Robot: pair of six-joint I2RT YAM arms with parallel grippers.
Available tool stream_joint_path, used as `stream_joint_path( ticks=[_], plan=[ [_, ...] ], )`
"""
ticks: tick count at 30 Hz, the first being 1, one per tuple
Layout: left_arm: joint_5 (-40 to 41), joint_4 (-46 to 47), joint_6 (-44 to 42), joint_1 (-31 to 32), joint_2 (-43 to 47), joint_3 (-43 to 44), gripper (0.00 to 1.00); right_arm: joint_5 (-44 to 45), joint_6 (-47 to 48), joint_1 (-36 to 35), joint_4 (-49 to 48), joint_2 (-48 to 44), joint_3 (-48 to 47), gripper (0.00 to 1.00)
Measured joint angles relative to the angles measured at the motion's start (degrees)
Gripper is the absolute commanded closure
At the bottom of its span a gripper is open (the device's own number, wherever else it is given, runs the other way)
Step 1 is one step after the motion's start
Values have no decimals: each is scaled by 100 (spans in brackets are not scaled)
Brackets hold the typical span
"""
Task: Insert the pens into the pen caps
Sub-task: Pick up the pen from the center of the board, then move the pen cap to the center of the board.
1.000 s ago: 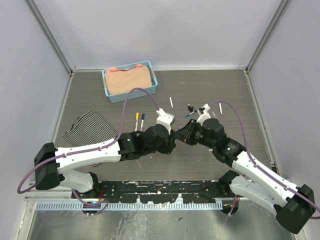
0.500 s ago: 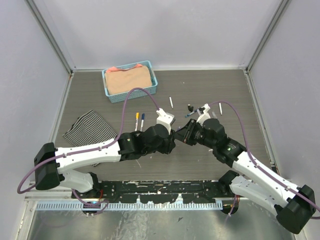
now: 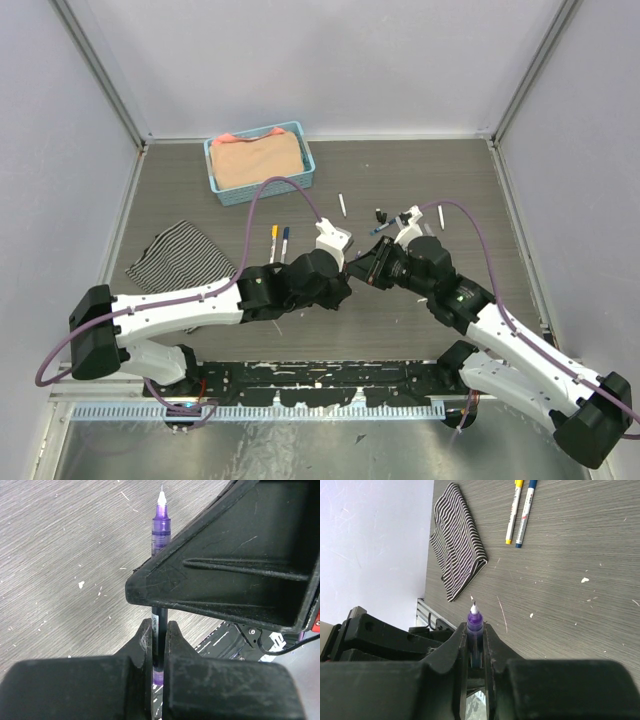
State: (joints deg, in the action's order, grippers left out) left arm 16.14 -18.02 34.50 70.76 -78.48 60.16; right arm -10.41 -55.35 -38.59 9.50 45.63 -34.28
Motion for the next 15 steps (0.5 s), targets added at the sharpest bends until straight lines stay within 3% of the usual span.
stream_joint_path(
  ticks=[3, 6, 15],
  plan=[
    [13, 17, 7, 7, 0, 0, 100, 120, 107, -24, 208, 7, -140, 58],
    [142, -66, 11, 4, 2, 0, 100, 422, 341, -31, 557, 4, -426, 51],
    [267, -614, -85, -260, 66, 26, 100, 1692, 1314, -28, 1825, 234, -1447, 44]
  ],
)
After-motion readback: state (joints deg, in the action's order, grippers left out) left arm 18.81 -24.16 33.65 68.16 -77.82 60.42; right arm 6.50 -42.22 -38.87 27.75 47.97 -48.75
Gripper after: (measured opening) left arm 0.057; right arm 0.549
